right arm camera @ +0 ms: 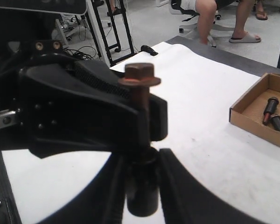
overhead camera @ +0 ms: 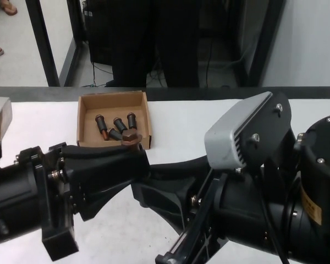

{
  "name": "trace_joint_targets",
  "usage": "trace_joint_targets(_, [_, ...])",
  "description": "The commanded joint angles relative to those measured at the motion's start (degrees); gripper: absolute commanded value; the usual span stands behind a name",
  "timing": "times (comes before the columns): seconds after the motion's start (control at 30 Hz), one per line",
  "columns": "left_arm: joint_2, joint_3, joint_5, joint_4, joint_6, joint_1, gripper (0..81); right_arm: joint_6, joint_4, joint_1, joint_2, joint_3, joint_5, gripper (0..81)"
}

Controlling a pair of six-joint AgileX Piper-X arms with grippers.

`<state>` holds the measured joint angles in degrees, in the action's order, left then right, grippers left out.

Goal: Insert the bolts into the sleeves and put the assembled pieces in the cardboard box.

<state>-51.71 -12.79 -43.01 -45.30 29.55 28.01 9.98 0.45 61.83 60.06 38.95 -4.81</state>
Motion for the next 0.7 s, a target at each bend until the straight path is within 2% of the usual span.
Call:
trace_joint_targets(0.0, [0.0,0.2,-0.3,1.4,-0.4,0.2,0.8,-0.1,-4.7,-0.2,-1.1,1.2,-0.5,0.3])
trace_joint_targets(0.3, [0.0,0.2,-0.3,1.4,-1.8,0.2,0.4,-0.1,-6.0,-0.2,-1.1,1.2,-0.5,0.3])
trace_joint_targets(0.37, [0.0,0.2,-1.6,1.4,-4.7,0.2,5.3,-0.1,-6.0,-0.2,-1.1,1.2,-0.5,0.3])
trace_joint_targets(0.47, [0.0,0.2,-3.2,1.4,-6.2,0.2,19.4,-0.1,-6.0,-0.2,-1.1,1.2,-0.5,0.3])
trace_joint_targets(0.6, [0.0,0.2,-3.3,1.4,-6.0,0.2,49.4,-0.1,-6.0,-0.2,-1.1,1.2,-0.5,0.3])
trace_joint_targets(0.67, [0.0,0.2,-3.3,1.7,-5.0,-0.2,59.9,-0.1,-6.0,-0.2,-1.1,1.2,-0.5,0.3])
